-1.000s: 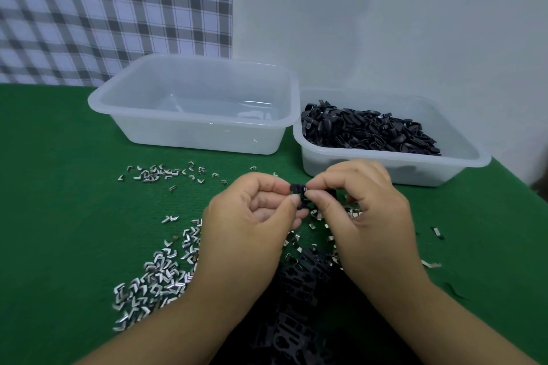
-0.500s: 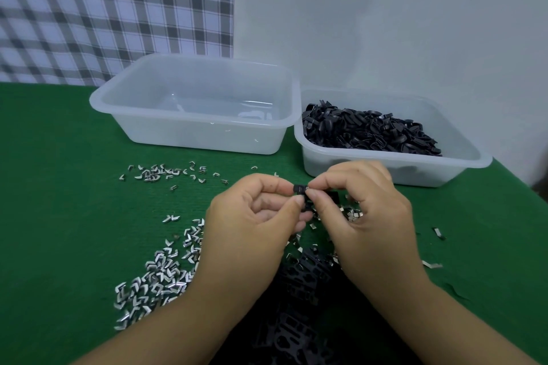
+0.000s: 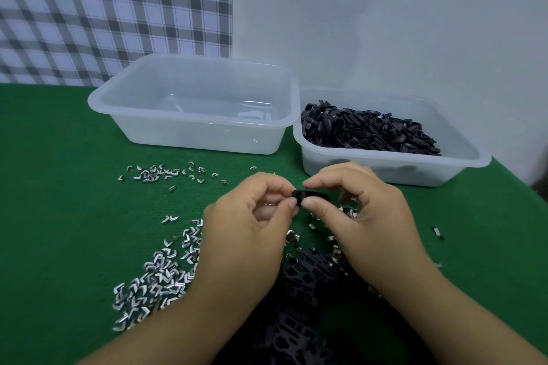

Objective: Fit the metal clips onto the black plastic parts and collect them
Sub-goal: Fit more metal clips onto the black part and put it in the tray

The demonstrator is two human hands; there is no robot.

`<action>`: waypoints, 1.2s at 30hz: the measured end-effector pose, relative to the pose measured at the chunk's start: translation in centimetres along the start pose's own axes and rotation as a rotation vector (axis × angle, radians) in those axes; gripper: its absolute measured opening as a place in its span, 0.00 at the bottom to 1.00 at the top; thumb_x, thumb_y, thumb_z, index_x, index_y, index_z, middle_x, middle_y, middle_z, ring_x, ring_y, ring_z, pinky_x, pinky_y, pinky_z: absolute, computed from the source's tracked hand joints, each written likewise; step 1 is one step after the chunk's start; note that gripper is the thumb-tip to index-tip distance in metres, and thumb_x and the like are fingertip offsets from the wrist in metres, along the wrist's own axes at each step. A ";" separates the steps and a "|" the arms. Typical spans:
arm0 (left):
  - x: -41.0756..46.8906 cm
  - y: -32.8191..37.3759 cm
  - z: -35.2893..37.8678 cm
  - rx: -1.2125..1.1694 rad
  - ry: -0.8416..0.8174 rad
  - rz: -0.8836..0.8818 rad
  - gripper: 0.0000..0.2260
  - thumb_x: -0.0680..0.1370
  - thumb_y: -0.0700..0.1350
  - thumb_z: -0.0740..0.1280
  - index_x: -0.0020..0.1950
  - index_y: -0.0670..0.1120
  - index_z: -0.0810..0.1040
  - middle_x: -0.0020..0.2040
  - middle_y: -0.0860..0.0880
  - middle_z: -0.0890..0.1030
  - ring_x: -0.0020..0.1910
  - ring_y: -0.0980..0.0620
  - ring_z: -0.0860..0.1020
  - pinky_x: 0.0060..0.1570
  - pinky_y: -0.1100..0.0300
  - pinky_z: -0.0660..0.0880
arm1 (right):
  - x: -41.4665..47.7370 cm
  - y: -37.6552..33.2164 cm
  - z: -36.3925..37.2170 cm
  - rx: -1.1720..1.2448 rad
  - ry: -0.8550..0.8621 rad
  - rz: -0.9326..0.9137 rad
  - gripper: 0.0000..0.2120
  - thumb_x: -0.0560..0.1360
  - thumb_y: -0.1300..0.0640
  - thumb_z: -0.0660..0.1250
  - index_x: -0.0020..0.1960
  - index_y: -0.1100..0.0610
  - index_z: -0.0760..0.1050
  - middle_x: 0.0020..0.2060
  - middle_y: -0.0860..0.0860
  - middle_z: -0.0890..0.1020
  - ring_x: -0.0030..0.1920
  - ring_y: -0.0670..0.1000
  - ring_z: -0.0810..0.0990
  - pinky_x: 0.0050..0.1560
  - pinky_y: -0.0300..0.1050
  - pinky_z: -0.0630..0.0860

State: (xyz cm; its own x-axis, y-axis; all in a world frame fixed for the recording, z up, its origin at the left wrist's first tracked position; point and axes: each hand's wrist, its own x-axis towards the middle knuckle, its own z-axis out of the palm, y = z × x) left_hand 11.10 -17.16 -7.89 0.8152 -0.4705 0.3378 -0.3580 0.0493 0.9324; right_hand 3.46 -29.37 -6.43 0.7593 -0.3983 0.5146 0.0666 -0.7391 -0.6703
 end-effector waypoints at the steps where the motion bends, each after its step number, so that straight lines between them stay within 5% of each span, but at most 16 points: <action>1: 0.0 -0.1 -0.1 0.014 0.000 0.007 0.13 0.72 0.34 0.71 0.42 0.54 0.80 0.35 0.54 0.84 0.35 0.57 0.83 0.38 0.65 0.80 | 0.0 0.0 0.0 0.007 -0.021 -0.003 0.08 0.68 0.60 0.74 0.44 0.50 0.81 0.42 0.40 0.80 0.47 0.43 0.76 0.49 0.30 0.68; 15: -0.4 0.6 0.3 -0.010 0.030 0.027 0.10 0.69 0.38 0.75 0.39 0.53 0.82 0.34 0.57 0.84 0.33 0.60 0.83 0.36 0.69 0.78 | 0.7 -0.2 0.2 -0.193 -0.068 -0.139 0.07 0.75 0.60 0.63 0.45 0.56 0.80 0.41 0.46 0.80 0.47 0.51 0.75 0.50 0.38 0.69; 19: -0.1 0.2 0.2 -0.151 0.032 -0.086 0.10 0.70 0.34 0.73 0.39 0.49 0.82 0.33 0.50 0.85 0.33 0.55 0.84 0.35 0.67 0.79 | 1.4 -0.4 -0.5 -0.055 -0.116 0.000 0.04 0.72 0.58 0.70 0.43 0.50 0.81 0.40 0.41 0.81 0.45 0.41 0.76 0.48 0.35 0.70; 26: 1.0 -0.5 -0.5 -0.152 0.202 -0.114 0.12 0.76 0.35 0.66 0.49 0.53 0.77 0.35 0.51 0.83 0.34 0.58 0.83 0.35 0.70 0.76 | 1.3 0.2 -1.4 0.003 -0.051 0.110 0.11 0.69 0.56 0.73 0.49 0.44 0.81 0.41 0.40 0.82 0.41 0.43 0.79 0.44 0.34 0.75; 29: 1.0 -0.8 -0.5 -0.141 0.242 -0.083 0.16 0.77 0.35 0.65 0.56 0.57 0.76 0.35 0.53 0.81 0.36 0.59 0.82 0.35 0.70 0.76 | 1.7 0.1 -1.4 -0.142 -0.194 0.096 0.08 0.71 0.57 0.71 0.48 0.46 0.82 0.41 0.40 0.81 0.42 0.39 0.78 0.46 0.31 0.73; 33: 1.2 -0.8 -0.6 -0.132 0.296 -0.066 0.16 0.78 0.35 0.63 0.51 0.57 0.78 0.36 0.54 0.79 0.36 0.60 0.81 0.33 0.72 0.75 | 2.4 -0.2 0.1 -0.313 -0.450 -0.003 0.08 0.73 0.56 0.69 0.51 0.49 0.82 0.45 0.45 0.81 0.47 0.44 0.77 0.52 0.38 0.72; 36: 1.2 -0.8 -0.8 -0.127 0.330 -0.085 0.15 0.79 0.38 0.61 0.48 0.60 0.75 0.36 0.55 0.78 0.31 0.59 0.81 0.32 0.71 0.74 | 2.8 -0.3 0.9 -0.351 -0.490 -0.021 0.10 0.74 0.56 0.68 0.54 0.49 0.81 0.47 0.46 0.81 0.50 0.46 0.76 0.54 0.40 0.71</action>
State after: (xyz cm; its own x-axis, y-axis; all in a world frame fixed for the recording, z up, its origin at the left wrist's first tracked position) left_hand 12.73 -17.09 -8.09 0.9499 -0.1692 0.2627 -0.2405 0.1410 0.9604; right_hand 6.19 -29.72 -5.26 0.9756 -0.1468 0.1634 -0.0696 -0.9122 -0.4037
